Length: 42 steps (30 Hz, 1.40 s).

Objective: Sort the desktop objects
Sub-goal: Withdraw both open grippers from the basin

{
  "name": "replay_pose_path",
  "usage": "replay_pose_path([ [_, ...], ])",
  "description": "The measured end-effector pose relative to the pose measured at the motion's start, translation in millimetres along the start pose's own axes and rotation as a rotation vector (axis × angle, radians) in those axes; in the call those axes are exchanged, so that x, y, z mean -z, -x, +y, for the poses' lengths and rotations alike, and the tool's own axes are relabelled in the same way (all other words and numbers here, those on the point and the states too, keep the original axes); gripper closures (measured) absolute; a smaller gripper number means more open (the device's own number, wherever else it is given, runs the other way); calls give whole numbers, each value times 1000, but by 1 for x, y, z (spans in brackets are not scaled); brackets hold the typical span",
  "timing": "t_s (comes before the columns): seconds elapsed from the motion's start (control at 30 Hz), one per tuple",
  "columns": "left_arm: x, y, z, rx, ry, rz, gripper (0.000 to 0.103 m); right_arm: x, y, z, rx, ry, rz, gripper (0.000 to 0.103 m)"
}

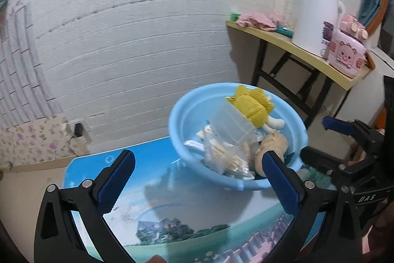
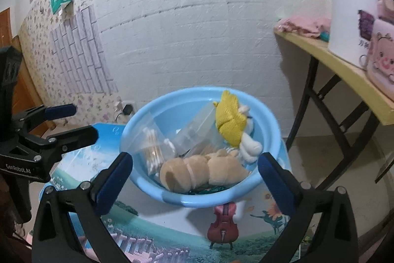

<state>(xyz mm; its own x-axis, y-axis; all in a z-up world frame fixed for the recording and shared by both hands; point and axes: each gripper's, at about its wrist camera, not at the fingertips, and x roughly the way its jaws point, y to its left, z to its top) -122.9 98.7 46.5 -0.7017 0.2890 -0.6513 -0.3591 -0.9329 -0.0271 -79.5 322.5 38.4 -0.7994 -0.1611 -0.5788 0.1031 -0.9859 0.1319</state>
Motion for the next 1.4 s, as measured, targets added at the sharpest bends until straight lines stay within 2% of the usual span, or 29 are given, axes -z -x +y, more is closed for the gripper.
replay_pose_path([
  [0.23,3,4,10,-72,44,30,0,-6,3,5,62,0,30,0],
  [0.63,16,-19,26,-129,90,122,0,-11,-22,9,128,-4,97,0],
  [0.8,19,-28,34,-132,110,151,0,-14,-32,16,121,5,111,0],
  [1.07,18,-32,39,-114,118,146,0,-15,-46,24,104,6,129,0],
  [1.4,19,-23,42,-127,125,144,0,-18,-40,26,114,-35,113,0],
])
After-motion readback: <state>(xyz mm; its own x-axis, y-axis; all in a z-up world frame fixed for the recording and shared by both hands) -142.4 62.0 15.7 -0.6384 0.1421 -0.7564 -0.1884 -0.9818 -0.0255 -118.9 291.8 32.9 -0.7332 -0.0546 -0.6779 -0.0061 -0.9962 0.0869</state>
